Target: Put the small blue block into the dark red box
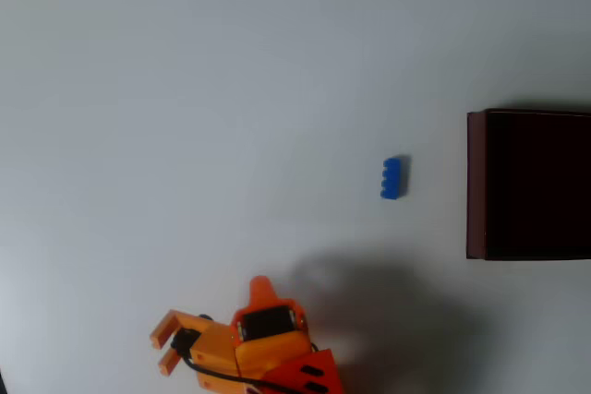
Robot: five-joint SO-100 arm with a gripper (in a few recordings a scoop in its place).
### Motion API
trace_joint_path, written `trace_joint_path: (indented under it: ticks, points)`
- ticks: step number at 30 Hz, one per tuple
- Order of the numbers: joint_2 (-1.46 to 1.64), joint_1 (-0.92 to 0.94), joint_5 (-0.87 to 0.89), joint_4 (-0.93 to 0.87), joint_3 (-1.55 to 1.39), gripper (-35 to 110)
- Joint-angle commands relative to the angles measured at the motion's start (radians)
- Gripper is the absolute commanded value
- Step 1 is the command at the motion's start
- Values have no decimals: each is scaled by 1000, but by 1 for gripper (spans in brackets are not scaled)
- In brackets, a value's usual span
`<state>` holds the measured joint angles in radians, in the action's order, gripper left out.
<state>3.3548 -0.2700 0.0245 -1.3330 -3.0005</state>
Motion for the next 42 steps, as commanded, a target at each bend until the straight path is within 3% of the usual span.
trace_joint_path:
  ticks: [1,22,24,26,29,32,36,42]
  points:
    - [0,3,3,-14,-6,0]
    - [0,-11,9,12,-11,0]
    - [2,6,164,26,-11,5]
    - [2,60,443,43,-14,11]
    - [3,40,604,158,-12,0]
    - [-21,100,821,146,57,12]
    - [-146,241,936,175,115,18]
    - [-575,417,1028,193,351,21]
